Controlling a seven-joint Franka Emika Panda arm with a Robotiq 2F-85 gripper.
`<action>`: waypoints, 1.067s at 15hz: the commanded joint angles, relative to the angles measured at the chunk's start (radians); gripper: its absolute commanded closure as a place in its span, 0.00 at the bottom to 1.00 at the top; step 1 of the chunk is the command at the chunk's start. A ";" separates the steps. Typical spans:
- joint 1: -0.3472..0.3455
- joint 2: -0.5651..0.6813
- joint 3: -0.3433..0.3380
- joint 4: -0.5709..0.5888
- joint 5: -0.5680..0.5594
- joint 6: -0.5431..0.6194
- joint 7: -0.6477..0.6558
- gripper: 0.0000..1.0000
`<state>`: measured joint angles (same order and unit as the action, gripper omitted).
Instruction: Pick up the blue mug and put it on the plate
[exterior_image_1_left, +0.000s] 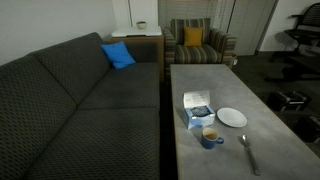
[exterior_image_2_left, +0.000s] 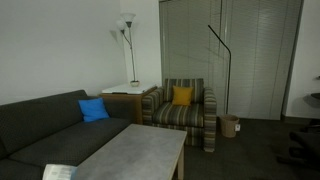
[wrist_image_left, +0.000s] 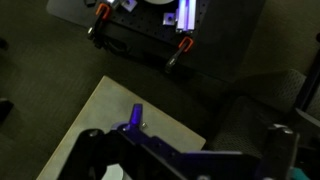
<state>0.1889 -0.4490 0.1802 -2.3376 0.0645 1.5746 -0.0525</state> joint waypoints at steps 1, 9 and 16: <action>0.024 -0.003 0.010 -0.053 -0.089 0.171 -0.093 0.00; 0.039 -0.007 -0.002 -0.079 -0.081 0.306 -0.109 0.00; 0.064 0.031 0.004 -0.181 -0.134 0.743 -0.157 0.00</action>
<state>0.2474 -0.4354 0.1857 -2.4638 -0.0418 2.1517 -0.1777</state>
